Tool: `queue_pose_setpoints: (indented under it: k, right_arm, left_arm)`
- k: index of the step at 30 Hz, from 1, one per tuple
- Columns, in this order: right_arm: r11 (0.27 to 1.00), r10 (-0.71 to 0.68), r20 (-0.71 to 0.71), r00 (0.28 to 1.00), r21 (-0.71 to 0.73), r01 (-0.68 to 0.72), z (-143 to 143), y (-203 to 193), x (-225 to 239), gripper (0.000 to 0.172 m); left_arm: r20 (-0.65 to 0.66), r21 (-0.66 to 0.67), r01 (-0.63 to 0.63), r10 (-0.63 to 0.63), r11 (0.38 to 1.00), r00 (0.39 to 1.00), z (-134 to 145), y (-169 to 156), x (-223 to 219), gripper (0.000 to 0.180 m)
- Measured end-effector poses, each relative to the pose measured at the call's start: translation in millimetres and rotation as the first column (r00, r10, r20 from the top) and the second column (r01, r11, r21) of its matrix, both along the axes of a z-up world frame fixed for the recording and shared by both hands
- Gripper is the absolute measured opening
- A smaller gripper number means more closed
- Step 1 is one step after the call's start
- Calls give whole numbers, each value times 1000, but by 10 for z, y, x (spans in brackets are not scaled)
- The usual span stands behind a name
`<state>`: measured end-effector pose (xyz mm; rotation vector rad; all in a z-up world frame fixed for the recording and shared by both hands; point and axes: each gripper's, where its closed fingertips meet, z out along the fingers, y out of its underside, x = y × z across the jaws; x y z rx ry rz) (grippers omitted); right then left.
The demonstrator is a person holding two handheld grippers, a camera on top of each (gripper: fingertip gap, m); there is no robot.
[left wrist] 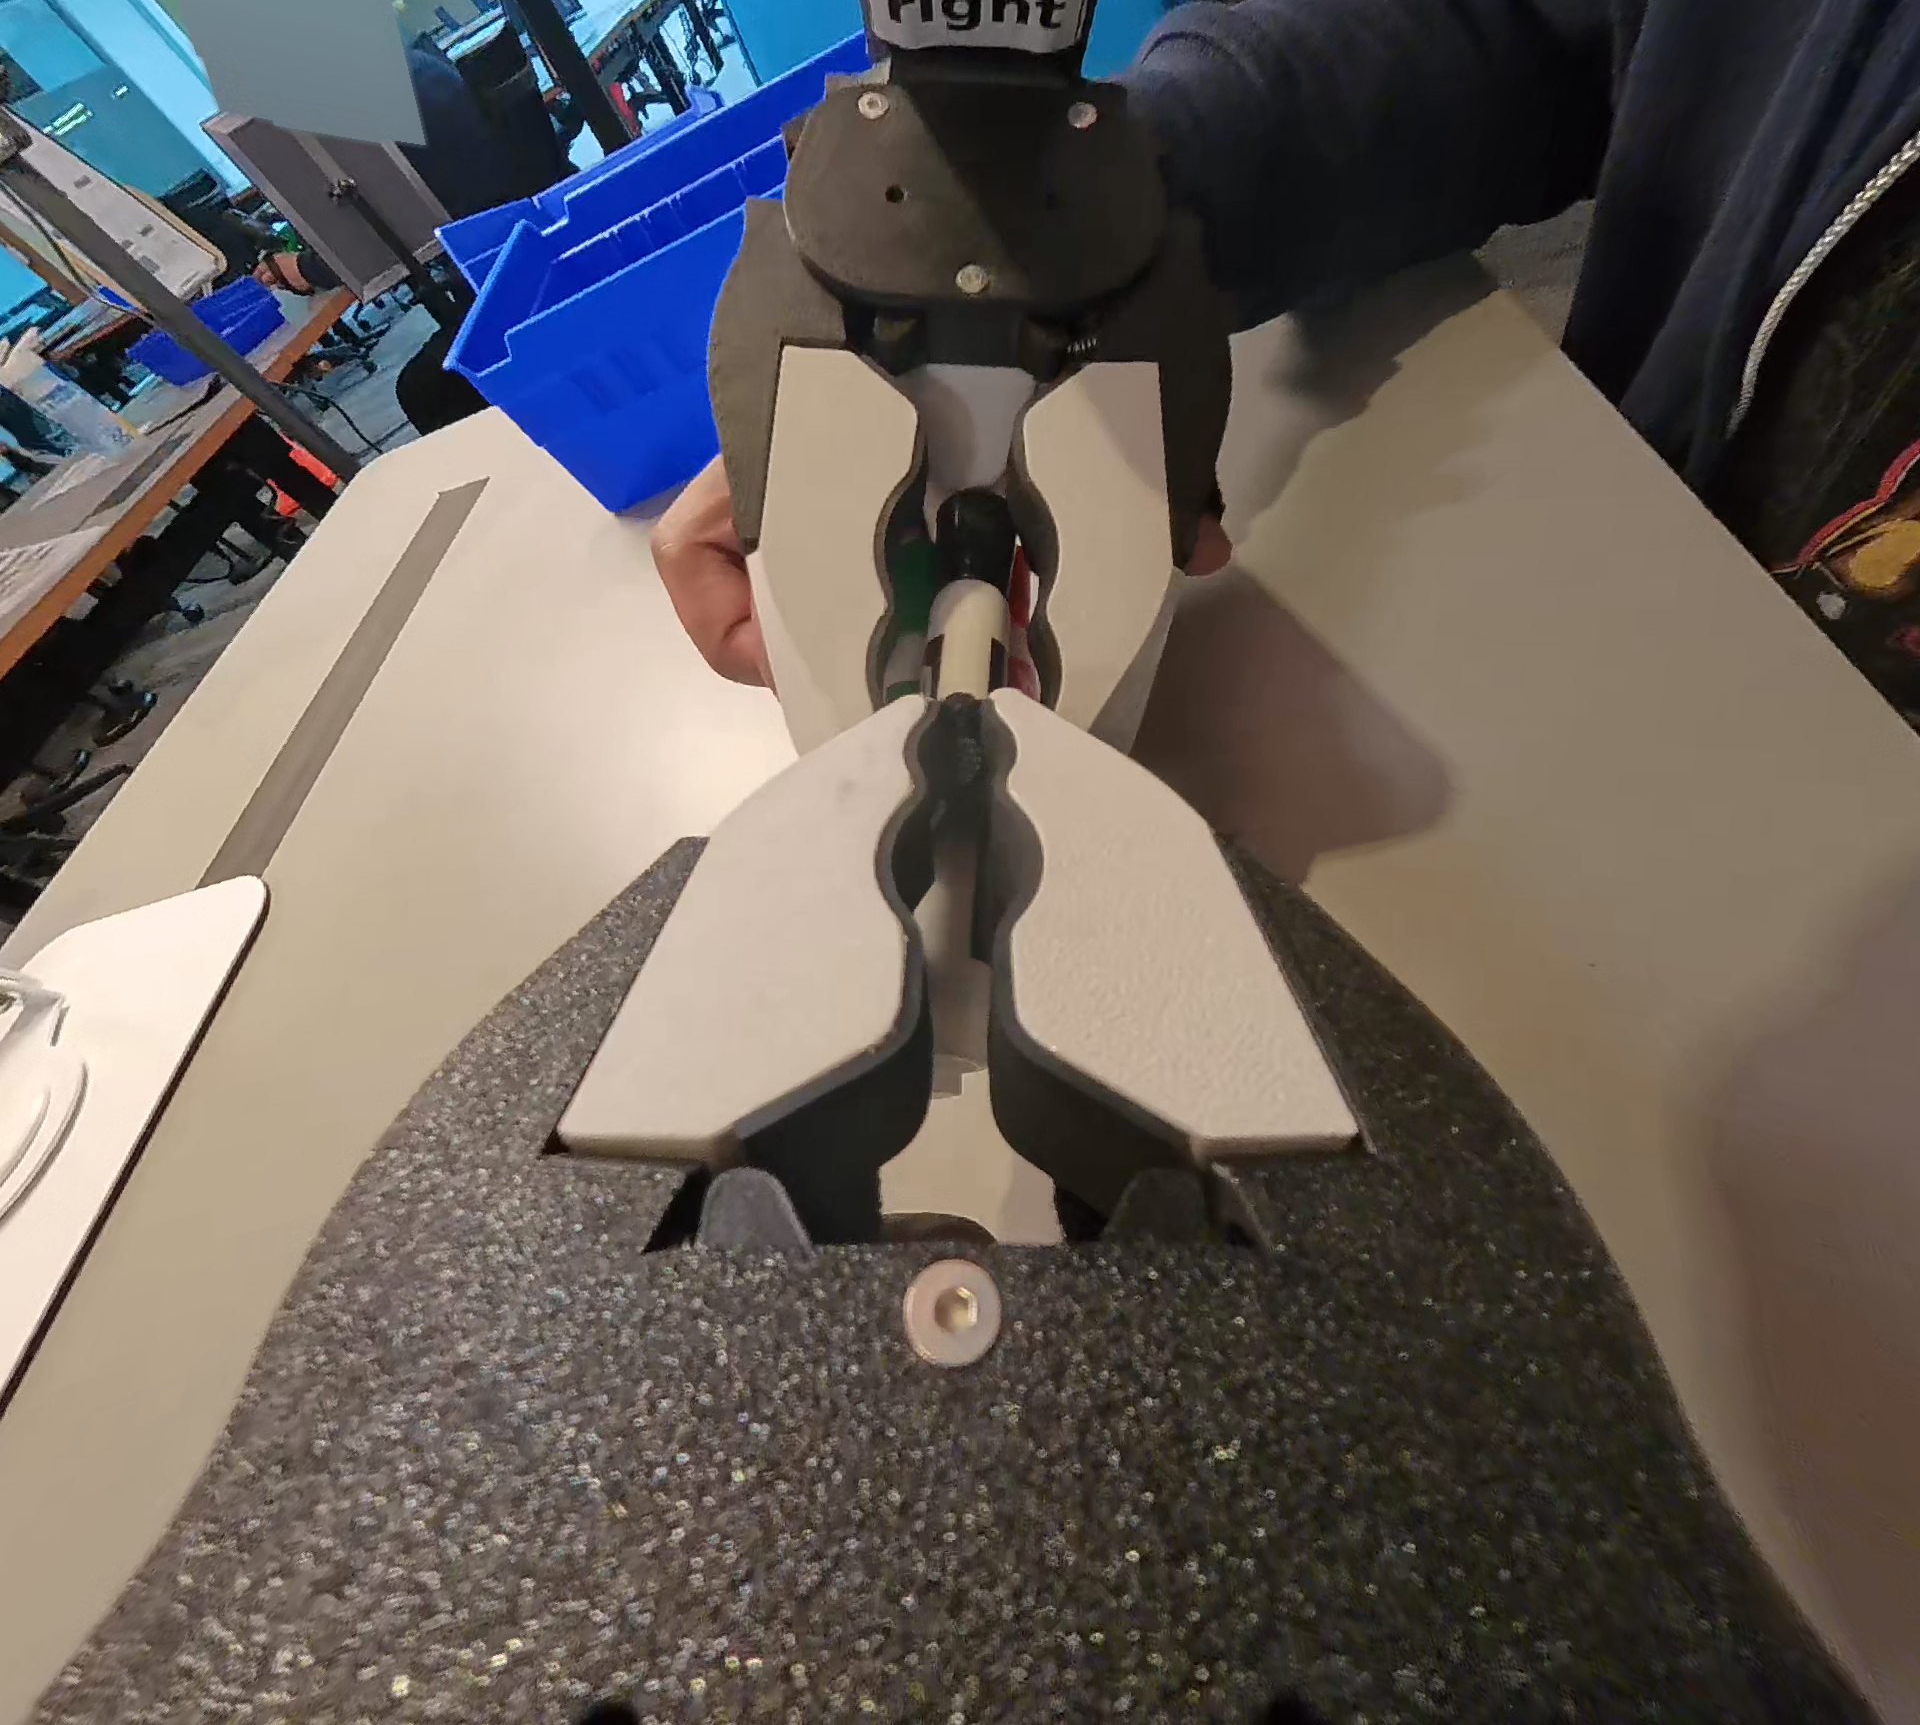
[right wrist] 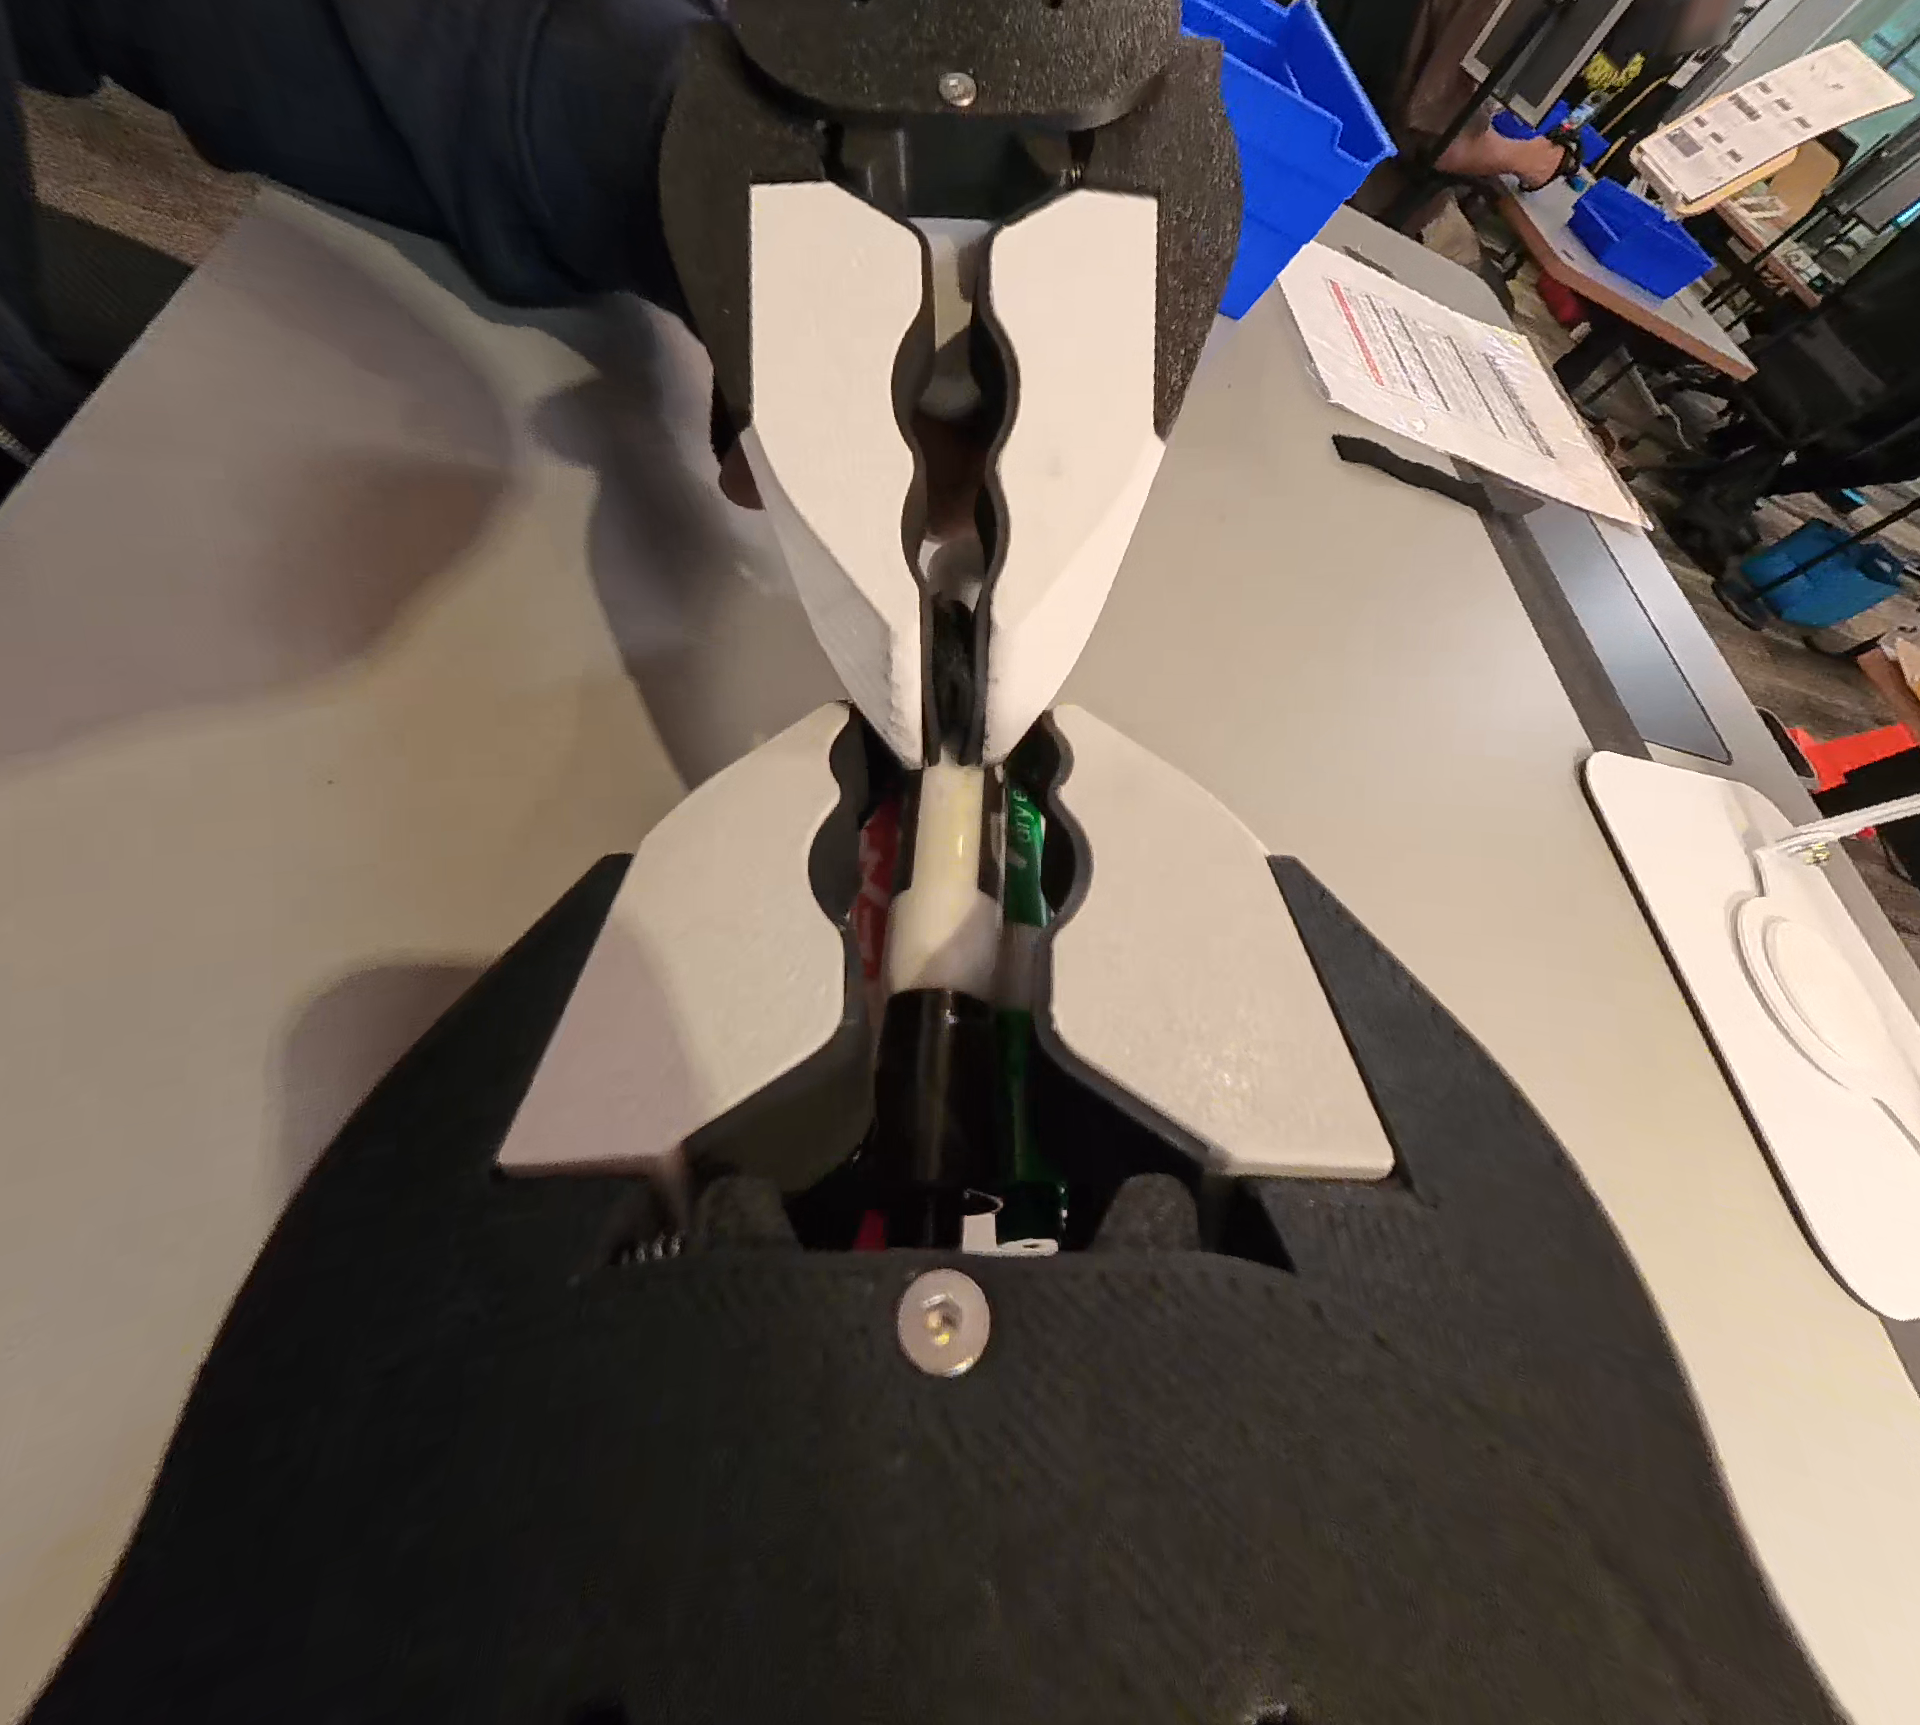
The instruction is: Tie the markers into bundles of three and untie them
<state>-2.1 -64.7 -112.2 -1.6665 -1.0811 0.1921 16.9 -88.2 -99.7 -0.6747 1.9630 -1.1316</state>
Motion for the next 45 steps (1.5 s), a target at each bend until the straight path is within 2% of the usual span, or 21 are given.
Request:
queue_pose_setpoints:
  k: [8, 17, 30, 34, 36, 39, 42, 45]
  right_arm:
    - [1000, 20, 3, 1000, -15, -20, -50, -25, 7, 28]
    - [999, 8, 1, 1000, -50, -8, -112, -17, 14, 28]
    - [998, 27, 1, 1000, -51, -27, -121, -51, -38, 29]
    - [995, 35, 21, 999, -91, -33, -231, -71, -41, 29]
    - [993, 29, 53, 998, -116, -23, -316, -76, -14, 27]
    - [988, 33, 98, 995, -152, -18, -427, -96, 25, 25]
    - [985, 30, 95, 995, -170, -14, -462, -93, 19, 24]
    - [984, 27, 101, 995, -176, -9, -482, -87, 35, 23]
  left_arm:
    - [-43, -106, 30, -35, 994, 998, -41, -32, -3, 6]
    - [-54, -135, 25, -33, 990, 998, -90, -20, 3, 6]
    - [-12, -167, 90, -94, 982, 996, -80, -59, -66, 8]
    - [-75, -181, 106, -122, 978, 990, -179, -69, -92, 10]
    - [-117, -184, 121, -143, 976, 983, -225, -81, -122, 20]
    - [-147, -187, 72, -100, 980, 984, -251, 6, -98, 39]
    - [-183, -138, 54, -80, 989, 980, -330, 60, -107, 42]
    - [-219, -76, 31, -47, 997, 975, -417, 86, -98, 37]
